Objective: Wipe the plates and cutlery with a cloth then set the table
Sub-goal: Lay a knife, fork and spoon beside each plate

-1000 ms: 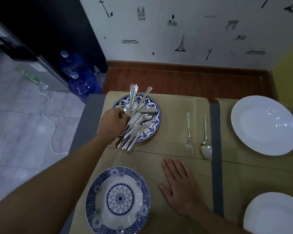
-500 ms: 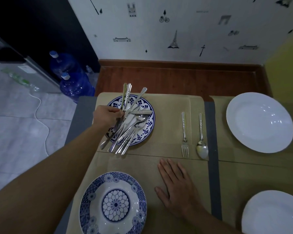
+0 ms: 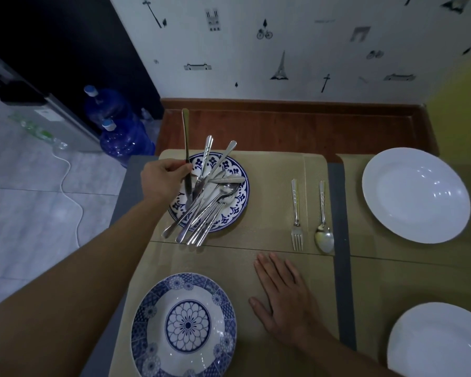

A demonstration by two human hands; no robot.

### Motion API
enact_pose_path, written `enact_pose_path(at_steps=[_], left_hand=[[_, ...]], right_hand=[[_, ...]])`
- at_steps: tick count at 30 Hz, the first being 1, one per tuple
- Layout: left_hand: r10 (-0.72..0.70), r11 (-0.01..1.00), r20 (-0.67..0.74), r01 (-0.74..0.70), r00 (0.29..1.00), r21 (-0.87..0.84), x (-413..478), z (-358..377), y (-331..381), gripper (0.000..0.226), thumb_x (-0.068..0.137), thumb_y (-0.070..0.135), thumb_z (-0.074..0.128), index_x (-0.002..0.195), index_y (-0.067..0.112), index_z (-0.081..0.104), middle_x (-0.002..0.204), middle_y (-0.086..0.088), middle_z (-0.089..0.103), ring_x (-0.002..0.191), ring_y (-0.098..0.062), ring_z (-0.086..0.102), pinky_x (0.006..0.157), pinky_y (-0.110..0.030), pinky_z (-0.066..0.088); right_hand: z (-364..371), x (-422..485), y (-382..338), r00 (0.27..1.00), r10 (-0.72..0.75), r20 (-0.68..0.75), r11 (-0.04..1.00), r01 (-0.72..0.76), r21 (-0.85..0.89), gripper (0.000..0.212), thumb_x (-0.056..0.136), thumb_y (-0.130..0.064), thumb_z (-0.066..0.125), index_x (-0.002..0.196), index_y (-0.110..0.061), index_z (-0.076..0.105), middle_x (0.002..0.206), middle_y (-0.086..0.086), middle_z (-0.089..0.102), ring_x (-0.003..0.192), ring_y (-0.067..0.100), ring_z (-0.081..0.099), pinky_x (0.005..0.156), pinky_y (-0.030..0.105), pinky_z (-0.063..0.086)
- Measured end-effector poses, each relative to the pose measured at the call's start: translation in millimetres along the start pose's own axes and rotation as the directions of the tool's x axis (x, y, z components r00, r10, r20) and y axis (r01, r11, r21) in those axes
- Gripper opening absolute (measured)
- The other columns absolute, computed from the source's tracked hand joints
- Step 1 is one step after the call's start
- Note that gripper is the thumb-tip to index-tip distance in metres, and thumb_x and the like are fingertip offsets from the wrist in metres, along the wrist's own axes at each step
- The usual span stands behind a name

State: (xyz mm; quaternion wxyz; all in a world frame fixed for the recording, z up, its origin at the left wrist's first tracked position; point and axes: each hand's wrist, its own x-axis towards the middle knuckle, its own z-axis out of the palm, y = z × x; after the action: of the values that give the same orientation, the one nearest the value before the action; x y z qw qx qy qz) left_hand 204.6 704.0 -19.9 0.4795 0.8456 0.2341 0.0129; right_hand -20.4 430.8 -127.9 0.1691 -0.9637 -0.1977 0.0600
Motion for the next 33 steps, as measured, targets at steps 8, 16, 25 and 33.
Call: enact_pose_path(at_steps=[8, 16, 25, 33], left_hand=[[0.003, 0.993, 0.129, 0.013, 0.992, -0.118, -21, 5, 17, 0.008, 0.082, 0.019, 0.081, 0.089, 0.017, 0.078, 0.079, -0.005, 0.076, 0.07, -0.018, 0.069, 0.068, -0.027, 0.06], [0.021, 0.994, 0.308, 0.014, 0.951, -0.112, -68, 54, 29, 0.012, 0.083, 0.015, 0.08, 0.092, 0.009, 0.078, 0.076, -0.004, 0.075, 0.062, -0.009, 0.069, 0.062, -0.021, 0.058], [0.026, 0.996, 0.424, -0.057, 0.905, 0.062, -105, 123, 15, 0.018, 0.081, 0.021, 0.083, 0.095, 0.012, 0.078, 0.071, 0.01, 0.07, 0.053, 0.008, 0.063, 0.053, -0.006, 0.048], [0.107, 0.933, 0.411, -0.234, 0.905, 0.273, -107, 147, 6, 0.02, 0.084, 0.032, 0.079, 0.089, 0.013, 0.078, 0.069, 0.004, 0.069, 0.061, -0.007, 0.064, 0.063, -0.026, 0.055]], right_hand=[[-7, -2, 0, 0.996, 0.022, 0.081, 0.999, -0.024, 0.028, 0.081, 0.1, -0.063, 0.044, 0.163, -0.017, 0.025, 0.172, -0.003, 0.016, 0.159, 0.013, 0.008, 0.127, 0.041, 0.01], [-25, -22, 25, 0.993, 0.102, 0.066, 0.992, -0.106, 0.069, 0.089, 0.099, -0.071, 0.041, 0.165, -0.015, 0.017, 0.173, -0.002, 0.009, 0.16, 0.015, 0.002, 0.128, 0.038, 0.005], [-26, -45, 60, 0.988, 0.095, 0.12, 0.995, -0.095, -0.005, 0.09, 0.099, -0.075, 0.035, 0.165, -0.018, 0.013, 0.174, -0.003, 0.005, 0.16, 0.014, -0.002, 0.128, 0.039, 0.006], [-23, -42, 62, 0.99, 0.098, 0.096, 0.995, -0.099, 0.006, 0.09, 0.097, -0.074, 0.039, 0.165, -0.019, 0.018, 0.173, -0.002, 0.011, 0.16, 0.016, 0.005, 0.127, 0.041, 0.009]])
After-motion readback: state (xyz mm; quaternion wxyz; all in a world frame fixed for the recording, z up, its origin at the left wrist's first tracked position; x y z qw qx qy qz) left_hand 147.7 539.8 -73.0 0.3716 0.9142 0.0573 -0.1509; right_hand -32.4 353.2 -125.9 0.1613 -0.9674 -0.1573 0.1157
